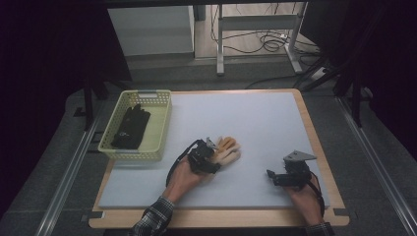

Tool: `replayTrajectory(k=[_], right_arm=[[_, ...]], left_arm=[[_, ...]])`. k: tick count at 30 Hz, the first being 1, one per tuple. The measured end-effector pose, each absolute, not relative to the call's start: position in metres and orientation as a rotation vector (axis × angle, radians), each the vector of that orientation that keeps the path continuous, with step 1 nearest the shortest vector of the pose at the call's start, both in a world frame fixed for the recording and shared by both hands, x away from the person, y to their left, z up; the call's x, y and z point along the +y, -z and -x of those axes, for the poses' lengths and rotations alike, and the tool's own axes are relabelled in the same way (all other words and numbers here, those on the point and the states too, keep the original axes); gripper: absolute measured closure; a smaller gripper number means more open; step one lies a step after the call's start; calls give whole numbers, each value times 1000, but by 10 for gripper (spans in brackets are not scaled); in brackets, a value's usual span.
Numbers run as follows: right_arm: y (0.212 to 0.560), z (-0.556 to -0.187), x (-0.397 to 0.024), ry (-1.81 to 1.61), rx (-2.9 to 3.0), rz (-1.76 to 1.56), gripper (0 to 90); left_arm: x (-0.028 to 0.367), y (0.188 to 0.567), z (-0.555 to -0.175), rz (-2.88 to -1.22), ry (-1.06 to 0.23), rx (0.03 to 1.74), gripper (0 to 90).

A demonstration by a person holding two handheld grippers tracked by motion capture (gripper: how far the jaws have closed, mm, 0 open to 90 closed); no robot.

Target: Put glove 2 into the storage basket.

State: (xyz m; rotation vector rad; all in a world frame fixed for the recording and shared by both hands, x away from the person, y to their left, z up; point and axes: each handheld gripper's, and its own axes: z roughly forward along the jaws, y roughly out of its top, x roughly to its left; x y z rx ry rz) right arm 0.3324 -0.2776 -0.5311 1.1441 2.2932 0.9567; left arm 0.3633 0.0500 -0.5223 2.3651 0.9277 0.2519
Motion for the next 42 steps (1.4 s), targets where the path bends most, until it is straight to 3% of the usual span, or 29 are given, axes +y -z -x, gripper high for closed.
replayTrajectory(k=[6, 42], right_arm=[[531, -332, -278, -957, 2293, -1144, 149], [531, -332, -278, -958, 2293, -1145, 149]], left_arm=[[52, 519, -363, -2359, -224, 939, 541], [134, 435, -392, -2238, -391, 1139, 533]])
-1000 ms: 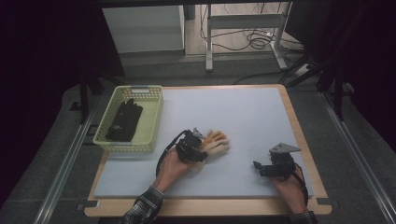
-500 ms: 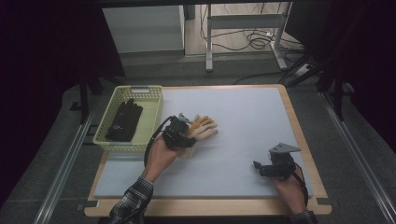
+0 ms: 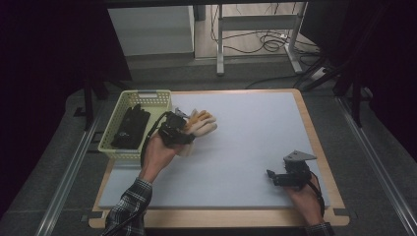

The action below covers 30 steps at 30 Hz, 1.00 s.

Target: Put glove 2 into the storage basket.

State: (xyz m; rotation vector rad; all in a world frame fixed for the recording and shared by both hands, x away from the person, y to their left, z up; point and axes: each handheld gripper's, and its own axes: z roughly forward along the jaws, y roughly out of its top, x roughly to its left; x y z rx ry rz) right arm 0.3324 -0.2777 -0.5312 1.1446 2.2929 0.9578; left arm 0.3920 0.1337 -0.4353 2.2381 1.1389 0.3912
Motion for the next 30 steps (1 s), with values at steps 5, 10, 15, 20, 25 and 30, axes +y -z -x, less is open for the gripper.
replayTrajectory(k=[5, 10, 15, 20, 25, 30], right_arm=[[531, -332, -278, -960, 2291, -1145, 148], [531, -332, -278, -960, 2291, -1145, 149], [531, -332, -278, -960, 2291, -1146, 149], [531, -332, -278, -960, 2291, -1146, 149], [531, -332, -278, -960, 2291, -1146, 149], [531, -332, -278, -961, 2291, -1145, 149]], left_arm=[[144, 430, -396, -2228, -411, 1164, 532], [154, 426, -398, -2220, -428, 1187, 532], [164, 421, -400, -2211, -447, 1214, 531], [176, 417, -404, -2193, -468, 1257, 530], [189, 414, -408, -2175, -483, 1291, 529], [202, 411, -411, -2165, -511, 1323, 528]])
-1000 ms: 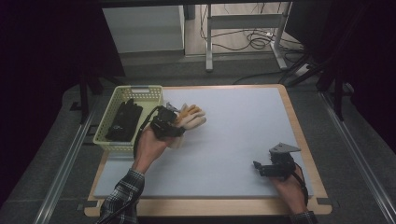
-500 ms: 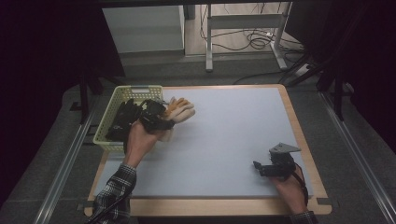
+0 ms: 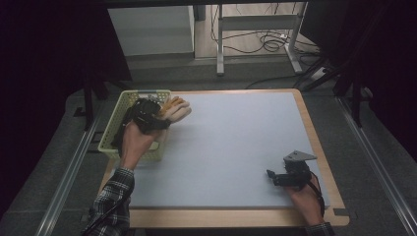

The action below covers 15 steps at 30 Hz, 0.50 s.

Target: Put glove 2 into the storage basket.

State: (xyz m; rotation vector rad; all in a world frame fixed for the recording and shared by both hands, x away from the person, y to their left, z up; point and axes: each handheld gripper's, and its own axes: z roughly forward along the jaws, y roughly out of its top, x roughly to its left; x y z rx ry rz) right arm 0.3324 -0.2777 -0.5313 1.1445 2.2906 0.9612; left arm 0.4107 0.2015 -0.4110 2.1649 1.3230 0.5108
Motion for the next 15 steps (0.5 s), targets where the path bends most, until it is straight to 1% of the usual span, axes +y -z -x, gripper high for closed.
replayTrajectory(k=[9, 15], right_arm=[[531, -332, -278, -961, 2291, -1146, 148], [531, -332, -278, -961, 2291, -1147, 148]], left_arm=[[229, 409, -415, -2131, -550, 1402, 526], [244, 415, -418, -2110, -559, 1458, 525]])
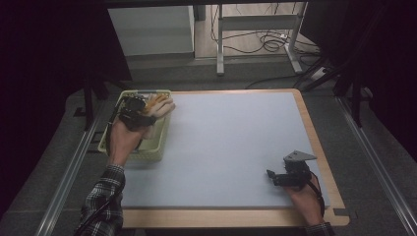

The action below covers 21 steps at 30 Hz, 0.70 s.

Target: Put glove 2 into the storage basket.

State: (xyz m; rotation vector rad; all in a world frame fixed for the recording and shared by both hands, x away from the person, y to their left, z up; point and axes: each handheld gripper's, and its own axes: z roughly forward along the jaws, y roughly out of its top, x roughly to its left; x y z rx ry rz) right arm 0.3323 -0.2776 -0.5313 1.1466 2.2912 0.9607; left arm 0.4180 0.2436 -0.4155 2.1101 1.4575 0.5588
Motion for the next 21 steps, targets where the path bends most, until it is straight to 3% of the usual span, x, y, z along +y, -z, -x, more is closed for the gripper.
replayTrajectory(k=[21], right_arm=[[531, -332, -278, -961, 2291, -1146, 148]], left_arm=[[273, 440, -435, -2088, -557, 1611, 519]])
